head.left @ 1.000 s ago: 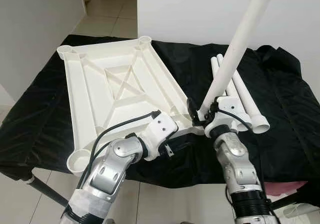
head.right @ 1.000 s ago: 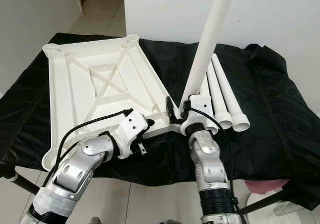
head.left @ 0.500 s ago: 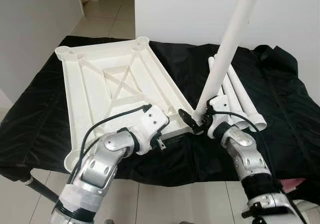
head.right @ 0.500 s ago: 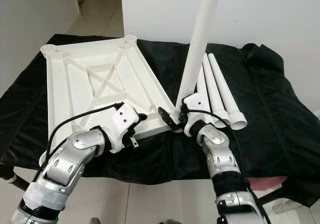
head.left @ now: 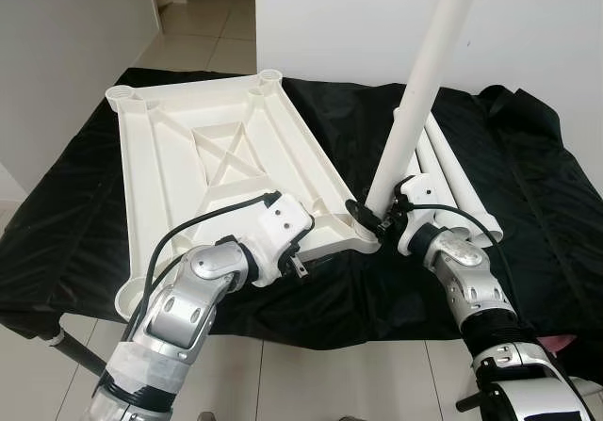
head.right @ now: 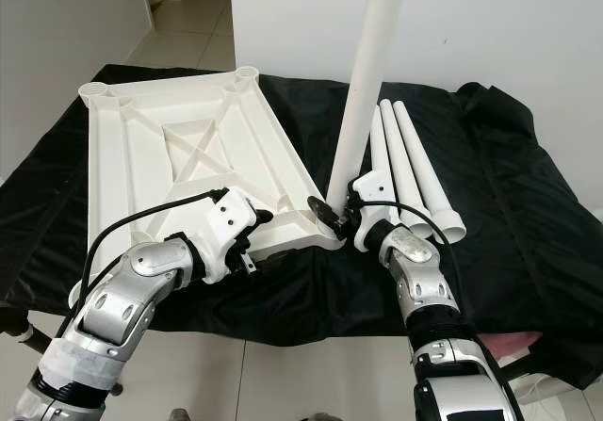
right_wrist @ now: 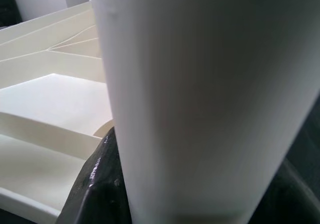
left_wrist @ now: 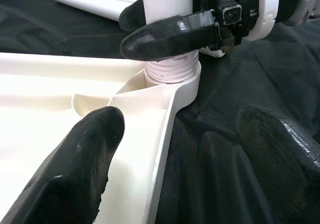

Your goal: Building children table

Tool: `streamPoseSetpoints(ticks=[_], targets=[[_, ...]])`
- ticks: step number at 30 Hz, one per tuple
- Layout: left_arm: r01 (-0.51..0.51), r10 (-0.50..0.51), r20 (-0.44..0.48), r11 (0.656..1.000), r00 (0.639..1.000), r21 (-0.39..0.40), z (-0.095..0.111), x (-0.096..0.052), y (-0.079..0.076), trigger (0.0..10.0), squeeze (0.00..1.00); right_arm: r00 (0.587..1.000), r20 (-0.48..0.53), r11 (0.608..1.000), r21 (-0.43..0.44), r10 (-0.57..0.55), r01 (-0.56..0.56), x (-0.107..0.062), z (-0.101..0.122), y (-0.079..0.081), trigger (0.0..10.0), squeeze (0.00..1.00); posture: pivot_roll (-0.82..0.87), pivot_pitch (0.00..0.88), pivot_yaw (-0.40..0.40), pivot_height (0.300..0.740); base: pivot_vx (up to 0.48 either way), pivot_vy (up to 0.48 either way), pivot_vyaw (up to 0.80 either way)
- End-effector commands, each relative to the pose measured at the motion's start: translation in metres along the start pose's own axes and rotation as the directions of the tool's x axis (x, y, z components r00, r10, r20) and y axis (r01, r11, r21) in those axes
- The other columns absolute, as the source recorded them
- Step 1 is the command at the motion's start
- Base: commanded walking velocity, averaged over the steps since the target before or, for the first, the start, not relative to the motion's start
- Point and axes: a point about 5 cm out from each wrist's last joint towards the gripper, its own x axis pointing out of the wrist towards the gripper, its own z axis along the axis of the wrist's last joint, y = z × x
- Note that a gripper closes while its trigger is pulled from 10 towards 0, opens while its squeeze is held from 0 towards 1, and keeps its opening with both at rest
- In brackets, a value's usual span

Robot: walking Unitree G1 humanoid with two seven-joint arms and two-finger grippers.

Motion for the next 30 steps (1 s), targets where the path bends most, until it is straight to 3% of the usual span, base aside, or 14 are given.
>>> streamPoseSetpoints(ticks=[1, 2, 7, 10, 15, 18, 25, 29, 30], targets=[[0.016, -0.016, 0.002, 1.000, 1.000, 0.013, 0.002, 0.002, -0.001, 10.0, 0.00, 0.999, -0.039, 1.000, 0.016, -0.003, 0.004, -0.002, -0.010, 0.003, 0.0, 0.00, 0.00, 0.000, -0.045, 0.740, 0.000, 0.000, 0.00], [0.015, -0.015, 0.001, 1.000, 1.000, 0.013, 0.002, 0.001, 0.000, 10.0, 0.00, 0.999, -0.035, 0.999, 0.026, -0.023, 0.024, -0.001, -0.011, 0.003, 9.5, 0.00, 0.00, 0.000, -0.045, 0.740, 0.000, 0.000, 0.00], [0.011, -0.011, -0.001, 1.000, 1.000, 0.014, 0.001, 0.001, 0.001, 10.0, 0.00, 0.997, -0.025, 0.996, 0.051, -0.073, 0.074, 0.002, -0.011, 0.005, 10.0, 0.00, 0.00, 0.000, -0.043, 0.740, 0.000, 0.000, 0.00], [-0.010, 0.010, -0.001, 1.000, 1.000, 0.012, 0.001, 0.001, 0.003, 10.0, 0.00, 0.978, -0.019, 0.975, 0.078, -0.209, 0.210, 0.004, -0.010, 0.006, 10.0, 0.00, 0.00, 0.000, -0.043, 0.740, 0.000, 0.000, 0.00], [-0.026, 0.026, -0.003, 1.000, 1.000, 0.013, 0.000, 0.002, 0.005, 10.0, 0.00, 0.958, 0.010, 0.952, 0.121, -0.285, 0.282, 0.006, -0.004, 0.013, 10.0, 0.00, -0.01, 0.000, -0.043, 0.740, 0.000, 0.000, 0.00], [-0.035, 0.035, -0.001, 0.999, 0.999, 0.013, 0.000, 0.002, 0.006, 10.0, 0.00, 0.904, -0.005, 0.886, 0.193, -0.428, 0.421, 0.005, -0.002, 0.020, 10.0, 0.00, -0.01, 0.000, -0.046, 0.740, 0.000, 0.000, 0.00], [-0.061, 0.061, -0.003, 0.998, 0.998, 0.013, 0.000, 0.002, 0.009, 10.0, 0.00, 0.842, -0.011, 0.825, 0.193, -0.540, 0.531, 0.003, 0.000, 0.029, 10.0, 0.00, -0.01, 0.000, -0.047, 0.740, 0.000, 0.000, 0.00], [-0.113, 0.114, -0.019, 0.993, 0.993, 0.025, -0.003, 0.003, 0.015, 10.0, 0.00, 0.736, -0.056, 0.717, 0.191, -0.674, 0.671, -0.002, -0.005, 0.038, 10.0, 0.00, 0.00, 0.000, -0.051, 0.740, 0.000, 0.000, 0.00], [-0.113, 0.114, -0.019, 0.993, 0.993, 0.025, -0.003, 0.003, 0.015, 10.0, 0.00, 0.736, -0.056, 0.717, 0.191, -0.674, 0.671, -0.002, -0.005, 0.038, 10.0, 0.00, 0.00, 0.000, -0.051, 0.740, 0.000, 0.000, 0.00]])
